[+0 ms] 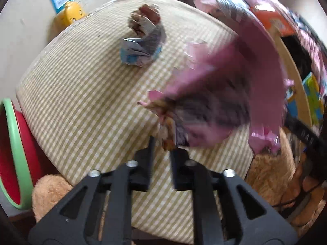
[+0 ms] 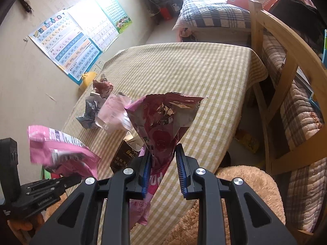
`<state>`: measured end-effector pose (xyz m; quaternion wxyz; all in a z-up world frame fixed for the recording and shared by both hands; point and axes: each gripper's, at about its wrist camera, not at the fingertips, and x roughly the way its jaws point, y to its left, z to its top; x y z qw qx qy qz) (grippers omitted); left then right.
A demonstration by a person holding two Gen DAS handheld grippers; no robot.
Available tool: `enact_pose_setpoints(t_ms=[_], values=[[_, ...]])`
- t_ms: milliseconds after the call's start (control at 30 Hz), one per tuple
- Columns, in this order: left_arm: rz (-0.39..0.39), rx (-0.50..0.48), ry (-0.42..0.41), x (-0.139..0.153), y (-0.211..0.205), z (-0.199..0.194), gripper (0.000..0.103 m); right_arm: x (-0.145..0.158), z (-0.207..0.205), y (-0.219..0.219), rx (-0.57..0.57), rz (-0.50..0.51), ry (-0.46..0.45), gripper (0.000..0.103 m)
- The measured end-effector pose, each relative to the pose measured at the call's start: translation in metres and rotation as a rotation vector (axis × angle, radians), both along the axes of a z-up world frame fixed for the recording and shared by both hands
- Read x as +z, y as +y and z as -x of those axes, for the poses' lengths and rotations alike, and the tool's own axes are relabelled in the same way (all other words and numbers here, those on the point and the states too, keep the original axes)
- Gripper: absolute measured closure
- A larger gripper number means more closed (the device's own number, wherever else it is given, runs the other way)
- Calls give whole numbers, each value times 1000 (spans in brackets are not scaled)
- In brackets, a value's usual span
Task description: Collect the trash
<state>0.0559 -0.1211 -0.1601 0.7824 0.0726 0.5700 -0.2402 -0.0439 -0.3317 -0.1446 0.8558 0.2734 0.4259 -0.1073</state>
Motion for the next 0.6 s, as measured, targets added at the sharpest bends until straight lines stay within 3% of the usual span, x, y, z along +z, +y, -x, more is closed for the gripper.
enact_pose_setpoints(t_ms=[67, 200, 367, 467, 600], values=[[37, 23, -29, 3, 1, -3, 56, 0, 0, 0, -1, 2, -3, 81], [18, -16, -87, 3, -16, -7, 45, -2, 0, -1, -4, -4, 2, 81], [3, -106, -122, 2, -37, -6, 44, -3, 2, -5, -17, -20, -2, 80], [13, -151, -119, 5, -45, 0, 38, -3, 3, -6, -22, -27, -4, 80], [51, -130, -88, 8, -41, 3, 38, 3, 6, -7, -16, -29, -11, 80]])
